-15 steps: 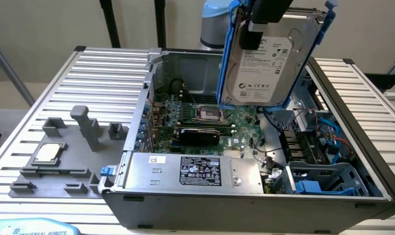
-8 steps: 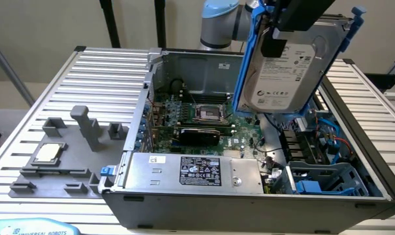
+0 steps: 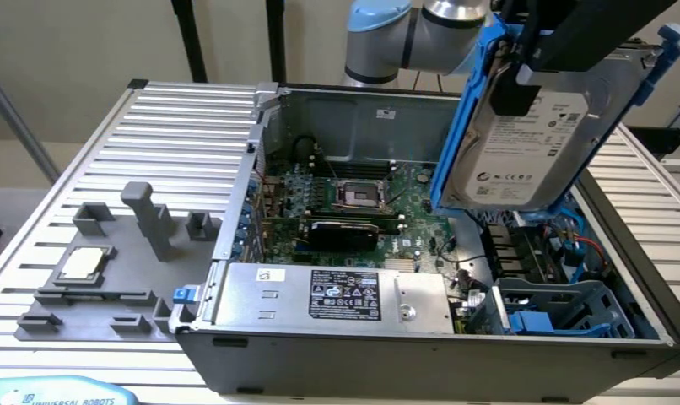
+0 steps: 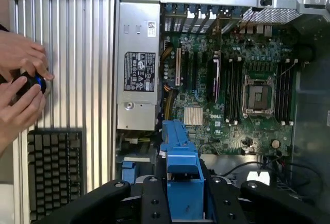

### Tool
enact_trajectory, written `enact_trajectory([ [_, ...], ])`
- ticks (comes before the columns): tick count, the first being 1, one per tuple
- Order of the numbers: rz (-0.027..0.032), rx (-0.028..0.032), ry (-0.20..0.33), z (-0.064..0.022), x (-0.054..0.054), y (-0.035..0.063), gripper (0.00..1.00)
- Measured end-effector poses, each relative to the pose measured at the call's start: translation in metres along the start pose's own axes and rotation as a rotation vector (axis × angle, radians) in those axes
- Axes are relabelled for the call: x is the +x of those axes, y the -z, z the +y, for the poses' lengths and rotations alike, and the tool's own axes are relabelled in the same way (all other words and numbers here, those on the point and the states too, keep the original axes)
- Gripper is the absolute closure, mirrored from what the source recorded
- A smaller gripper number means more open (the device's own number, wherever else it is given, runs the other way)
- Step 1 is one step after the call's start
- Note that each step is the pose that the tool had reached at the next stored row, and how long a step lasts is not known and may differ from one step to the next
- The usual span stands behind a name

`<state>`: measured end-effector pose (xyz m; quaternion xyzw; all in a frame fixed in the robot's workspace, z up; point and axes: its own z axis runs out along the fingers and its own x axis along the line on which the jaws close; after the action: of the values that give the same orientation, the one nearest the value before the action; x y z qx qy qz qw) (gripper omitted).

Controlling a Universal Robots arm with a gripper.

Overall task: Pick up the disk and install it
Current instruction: 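Pick up the disk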

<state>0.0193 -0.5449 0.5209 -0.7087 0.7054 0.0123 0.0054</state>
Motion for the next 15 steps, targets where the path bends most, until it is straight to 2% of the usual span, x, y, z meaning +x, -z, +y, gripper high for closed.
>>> enact_trajectory([
  [9,-0.0007,0.0000,0.000,-0.0242,0.020,0.0003,0.67],
  [14,-0.0014,0.0000,0.000,-0.0437,0.028,-0.0007,0.67],
  [15,-0.0019,0.0000,0.000,-0.0506,0.030,-0.0016,0.67],
])
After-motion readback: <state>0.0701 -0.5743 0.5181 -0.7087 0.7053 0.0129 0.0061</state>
